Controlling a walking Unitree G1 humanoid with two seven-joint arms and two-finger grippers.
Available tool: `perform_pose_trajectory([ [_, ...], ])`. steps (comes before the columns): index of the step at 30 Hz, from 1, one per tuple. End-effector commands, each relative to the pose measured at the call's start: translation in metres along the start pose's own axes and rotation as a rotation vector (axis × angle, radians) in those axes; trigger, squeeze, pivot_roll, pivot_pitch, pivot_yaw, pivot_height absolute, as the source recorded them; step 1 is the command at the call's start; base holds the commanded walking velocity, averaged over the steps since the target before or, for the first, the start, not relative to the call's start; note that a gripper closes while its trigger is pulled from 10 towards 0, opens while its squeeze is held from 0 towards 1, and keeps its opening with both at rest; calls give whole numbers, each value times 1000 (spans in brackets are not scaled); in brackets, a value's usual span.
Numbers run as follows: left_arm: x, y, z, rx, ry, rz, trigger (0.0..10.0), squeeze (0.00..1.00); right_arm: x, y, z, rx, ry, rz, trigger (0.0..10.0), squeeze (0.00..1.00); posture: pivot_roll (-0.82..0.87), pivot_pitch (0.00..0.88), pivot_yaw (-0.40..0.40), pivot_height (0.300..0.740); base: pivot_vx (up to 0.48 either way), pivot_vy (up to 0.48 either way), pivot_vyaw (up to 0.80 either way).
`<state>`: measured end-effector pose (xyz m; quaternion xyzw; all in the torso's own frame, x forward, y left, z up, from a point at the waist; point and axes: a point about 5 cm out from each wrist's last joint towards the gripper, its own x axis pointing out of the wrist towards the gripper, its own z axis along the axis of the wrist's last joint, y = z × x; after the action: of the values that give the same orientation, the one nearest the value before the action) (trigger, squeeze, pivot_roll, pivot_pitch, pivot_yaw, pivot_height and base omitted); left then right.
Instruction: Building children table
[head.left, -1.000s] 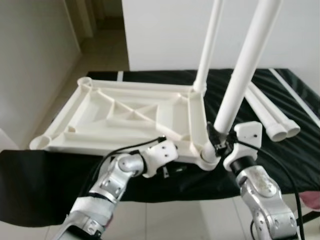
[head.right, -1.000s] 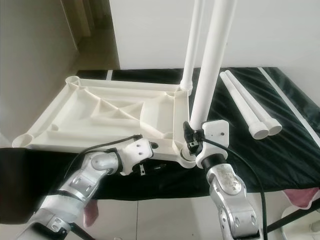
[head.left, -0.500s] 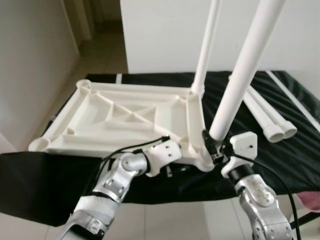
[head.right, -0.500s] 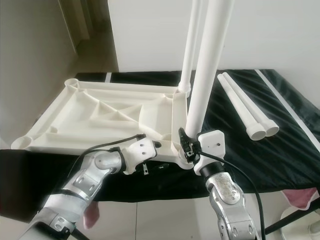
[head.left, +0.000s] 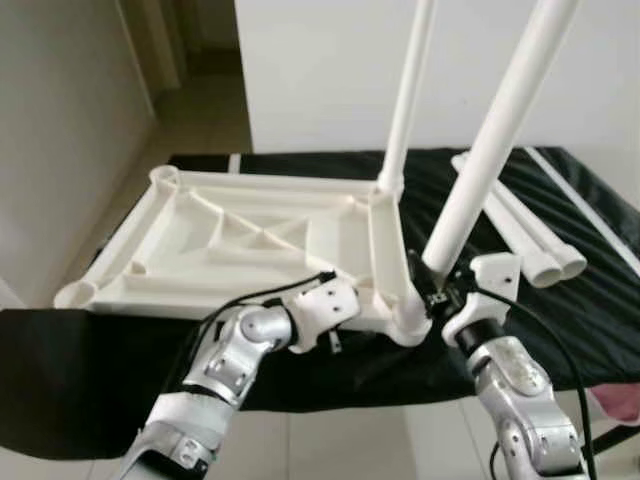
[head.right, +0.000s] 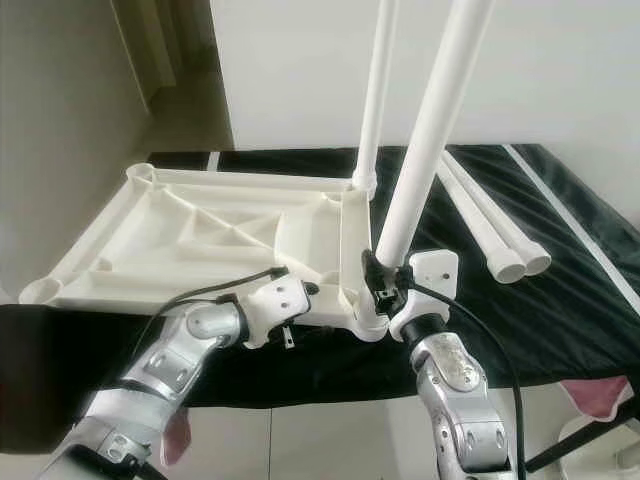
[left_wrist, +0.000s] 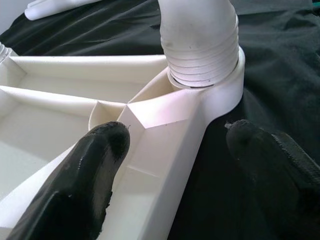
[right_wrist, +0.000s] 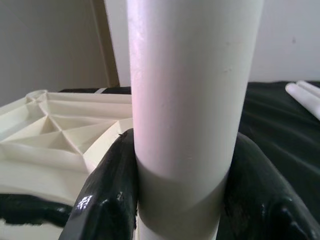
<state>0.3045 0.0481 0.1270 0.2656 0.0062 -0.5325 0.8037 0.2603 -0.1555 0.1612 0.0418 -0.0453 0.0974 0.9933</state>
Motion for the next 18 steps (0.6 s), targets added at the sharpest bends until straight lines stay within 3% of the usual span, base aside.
perform_pose_trajectory([
  [1,-1,10,5,22,-4,100,10000,0,-6,-9,-32,29,178,-55,10000,0,18,0,17,740,0,0,0],
  [12,-2,10,7,26,-6,102,10000,0,-4,-18,-41,70,240,-146,10000,0,20,0,13,740,0,0,0],
  [18,-3,11,7,29,-6,107,10000,0,-10,-12,-34,-87,133,-54,10000,0,22,0,10,740,0,0,0],
])
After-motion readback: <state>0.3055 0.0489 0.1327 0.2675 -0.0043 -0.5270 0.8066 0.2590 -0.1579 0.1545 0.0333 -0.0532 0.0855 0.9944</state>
